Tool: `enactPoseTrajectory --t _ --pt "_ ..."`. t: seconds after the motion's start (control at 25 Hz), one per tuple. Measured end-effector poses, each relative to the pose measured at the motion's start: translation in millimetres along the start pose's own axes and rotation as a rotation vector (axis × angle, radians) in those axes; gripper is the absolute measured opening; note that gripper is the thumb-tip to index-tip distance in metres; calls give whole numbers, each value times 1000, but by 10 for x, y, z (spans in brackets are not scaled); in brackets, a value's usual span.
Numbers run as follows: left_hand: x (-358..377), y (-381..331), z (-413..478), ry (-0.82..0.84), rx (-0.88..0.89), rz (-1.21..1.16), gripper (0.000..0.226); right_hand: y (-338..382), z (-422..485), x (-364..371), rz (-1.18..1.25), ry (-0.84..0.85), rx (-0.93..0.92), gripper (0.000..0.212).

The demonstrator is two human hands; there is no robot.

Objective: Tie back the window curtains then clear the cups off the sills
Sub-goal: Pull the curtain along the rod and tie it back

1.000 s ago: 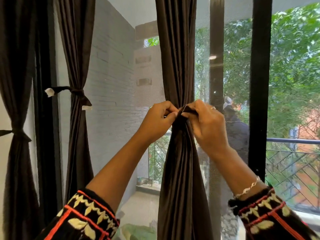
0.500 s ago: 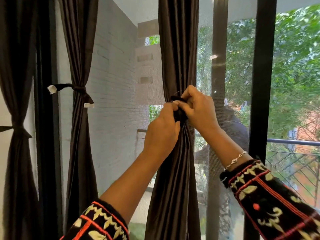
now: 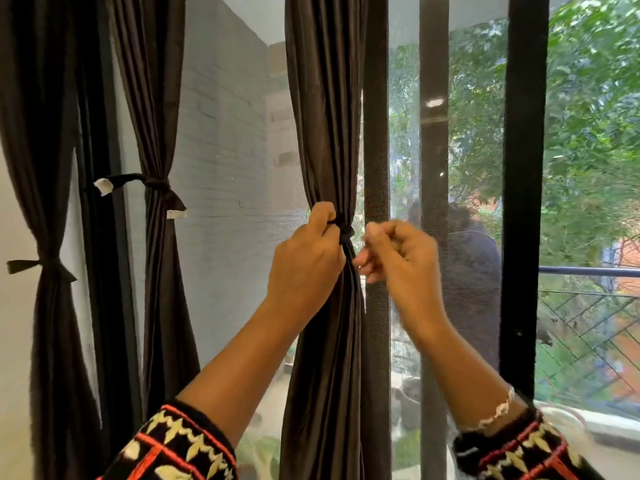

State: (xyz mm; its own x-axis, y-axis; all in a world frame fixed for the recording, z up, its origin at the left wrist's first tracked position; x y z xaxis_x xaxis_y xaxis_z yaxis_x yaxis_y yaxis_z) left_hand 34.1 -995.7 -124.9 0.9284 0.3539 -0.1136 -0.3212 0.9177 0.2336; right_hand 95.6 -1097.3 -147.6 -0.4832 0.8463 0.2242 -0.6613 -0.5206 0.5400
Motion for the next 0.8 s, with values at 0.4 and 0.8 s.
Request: enactPoseTrajectory --t 0.4,0.8 --pt "364 191 23 465 -190 -530 18 -601 -157 164 307 13 478 33" --pt "475 216 -71 672 -408 -1098 16 -549 -64 210 334 24 495 8"
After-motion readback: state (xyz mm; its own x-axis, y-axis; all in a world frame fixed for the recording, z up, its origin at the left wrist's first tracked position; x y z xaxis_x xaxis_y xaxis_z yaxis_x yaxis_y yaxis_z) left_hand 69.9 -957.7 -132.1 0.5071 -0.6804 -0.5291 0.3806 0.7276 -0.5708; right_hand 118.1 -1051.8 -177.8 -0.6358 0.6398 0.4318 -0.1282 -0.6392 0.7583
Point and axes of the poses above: each hand's wrist, its own z-axis towards the middle knuckle, its own x-axis out of the palm, y = z × x, the point moved 9 cm from there along z, towards the middle knuckle, and after that the axes turned 15 degrees about z, right-handed, at the moved point
